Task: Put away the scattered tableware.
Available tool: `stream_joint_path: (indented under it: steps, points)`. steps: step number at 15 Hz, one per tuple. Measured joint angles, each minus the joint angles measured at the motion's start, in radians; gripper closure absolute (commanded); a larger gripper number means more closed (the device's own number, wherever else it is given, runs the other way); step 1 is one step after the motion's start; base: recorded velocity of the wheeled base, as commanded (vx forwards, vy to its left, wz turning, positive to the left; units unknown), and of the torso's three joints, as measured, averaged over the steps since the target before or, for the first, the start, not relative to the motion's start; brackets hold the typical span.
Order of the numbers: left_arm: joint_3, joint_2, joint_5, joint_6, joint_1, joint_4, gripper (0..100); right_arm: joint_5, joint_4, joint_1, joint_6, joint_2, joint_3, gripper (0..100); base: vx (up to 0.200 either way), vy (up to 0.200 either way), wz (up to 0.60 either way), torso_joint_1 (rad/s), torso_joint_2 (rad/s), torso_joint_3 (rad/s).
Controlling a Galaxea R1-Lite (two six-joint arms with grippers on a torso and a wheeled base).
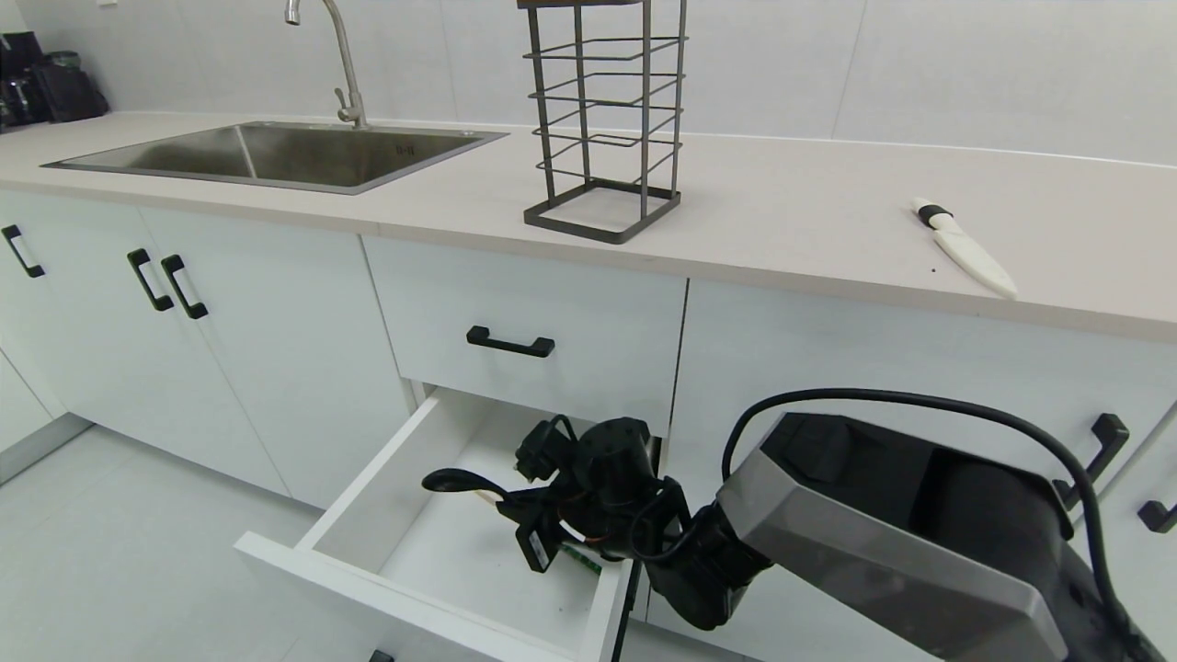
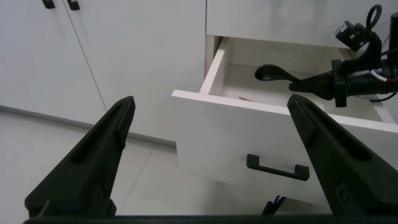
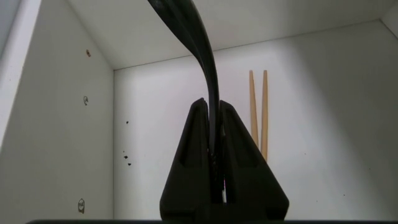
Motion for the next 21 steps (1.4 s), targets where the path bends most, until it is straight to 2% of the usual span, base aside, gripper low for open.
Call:
stream_joint_path:
  steps: [7, 12, 21]
  points:
    - [0.0, 0.0, 0.0, 0.0, 0.0, 0.0, 0, -0.002, 0.067, 0.0, -0.022, 0.035, -0.056, 100, 0.0, 0.0, 0.0, 0.0, 0.0, 0.0]
    - [0.0, 0.0, 0.0, 0.0, 0.0, 0.0, 0, -0.007, 0.287, 0.004, -0.184, 0.041, -0.173, 100, 0.0, 0.0, 0.0, 0.0, 0.0, 0.0]
    - [0.0, 0.0, 0.0, 0.0, -0.001, 0.0, 0, -0.008, 0.307, 0.025, -0.214, 0.054, -0.204, 100, 0.0, 0.0, 0.0, 0.0, 0.0, 0.0]
